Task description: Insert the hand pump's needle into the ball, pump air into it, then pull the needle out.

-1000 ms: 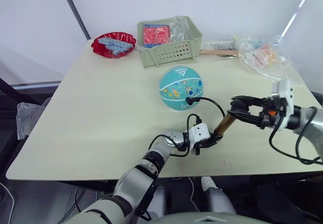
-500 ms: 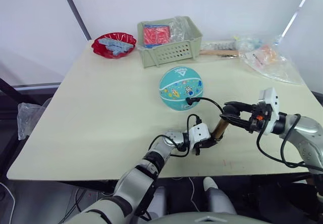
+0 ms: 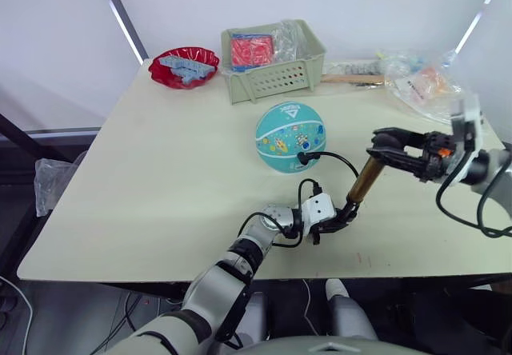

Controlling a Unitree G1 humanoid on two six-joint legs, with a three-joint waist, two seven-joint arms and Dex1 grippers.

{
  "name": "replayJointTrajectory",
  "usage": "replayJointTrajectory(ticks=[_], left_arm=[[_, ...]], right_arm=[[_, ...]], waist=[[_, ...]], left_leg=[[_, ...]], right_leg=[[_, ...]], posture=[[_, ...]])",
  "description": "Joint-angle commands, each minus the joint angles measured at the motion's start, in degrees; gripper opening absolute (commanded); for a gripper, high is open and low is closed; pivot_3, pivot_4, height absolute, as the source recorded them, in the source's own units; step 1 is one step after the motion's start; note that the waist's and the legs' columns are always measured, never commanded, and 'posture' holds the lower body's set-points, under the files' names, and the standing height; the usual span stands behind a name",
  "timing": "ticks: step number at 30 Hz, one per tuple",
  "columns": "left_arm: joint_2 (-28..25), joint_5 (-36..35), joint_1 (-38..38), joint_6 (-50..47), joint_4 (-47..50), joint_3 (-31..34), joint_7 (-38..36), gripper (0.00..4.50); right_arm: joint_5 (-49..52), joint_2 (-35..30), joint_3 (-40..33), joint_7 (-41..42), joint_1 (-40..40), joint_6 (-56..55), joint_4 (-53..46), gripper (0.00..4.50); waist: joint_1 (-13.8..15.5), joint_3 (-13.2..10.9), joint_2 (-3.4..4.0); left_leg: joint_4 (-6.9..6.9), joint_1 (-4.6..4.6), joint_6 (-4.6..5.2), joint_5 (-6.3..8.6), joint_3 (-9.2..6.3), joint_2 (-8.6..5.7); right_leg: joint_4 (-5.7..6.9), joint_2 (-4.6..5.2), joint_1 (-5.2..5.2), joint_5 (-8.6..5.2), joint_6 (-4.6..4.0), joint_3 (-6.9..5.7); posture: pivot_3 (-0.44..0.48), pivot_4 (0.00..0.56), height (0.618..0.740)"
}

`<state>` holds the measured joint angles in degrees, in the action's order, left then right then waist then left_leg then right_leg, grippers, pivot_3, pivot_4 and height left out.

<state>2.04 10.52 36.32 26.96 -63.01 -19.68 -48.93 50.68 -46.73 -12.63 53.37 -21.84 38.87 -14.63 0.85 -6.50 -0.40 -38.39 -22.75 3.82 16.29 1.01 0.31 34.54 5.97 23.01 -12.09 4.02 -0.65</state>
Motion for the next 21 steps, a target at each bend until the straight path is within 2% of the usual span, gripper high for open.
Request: replayJointTrajectory(ticks=[1,6,10,21], left_arm=[[-1.9,4.1,-4.3,-2.5,-6.2,-3.1,-1.5,1.12],[-1.8,4.2,-4.4,-2.5,-6.2,-3.3,-1.5,1.12],[-1.8,4.2,-4.5,-2.4,-6.2,-3.3,-1.5,1.12],[-1.9,4.2,-4.8,-2.3,-5.9,-3.3,-1.6,1.12]], right_arm=[[3.3,-2.4,-9.4,-3.6,-6.3,-1.0,-2.3,2.07],[5.7,-3.9,-11.0,-4.1,-9.2,0.1,-1.2,2.07],[4.9,-4.0,-10.6,-3.4,-8.2,0.0,-0.8,2.07],[-3.1,-2.4,-3.9,-2.0,3.6,-3.8,-2.0,2.07]], waist=[[0.0,0.0,-0.01],[0.0,-0.1,-0.04],[0.0,-0.1,-0.07],[-0.2,0.3,-0.50]], left_leg=[[0.00,-0.01,0.00,0.00,0.00,-0.01],[-0.01,-0.03,0.00,0.00,0.00,-0.01],[0.00,-0.03,0.00,0.00,0.00,-0.01],[0.01,0.12,0.00,0.00,-0.03,0.02]], right_leg=[[0.00,0.00,0.00,0.00,0.00,0.00],[0.00,0.00,0.00,0.00,0.00,-0.01],[0.00,0.01,0.00,0.00,0.00,-0.01],[-0.02,0.02,-0.11,-0.01,-0.01,0.01]], posture=[[0.000,0.150,0.738],[0.000,0.150,0.738],[0.000,0.150,0.738],[0.000,0.150,0.738]])
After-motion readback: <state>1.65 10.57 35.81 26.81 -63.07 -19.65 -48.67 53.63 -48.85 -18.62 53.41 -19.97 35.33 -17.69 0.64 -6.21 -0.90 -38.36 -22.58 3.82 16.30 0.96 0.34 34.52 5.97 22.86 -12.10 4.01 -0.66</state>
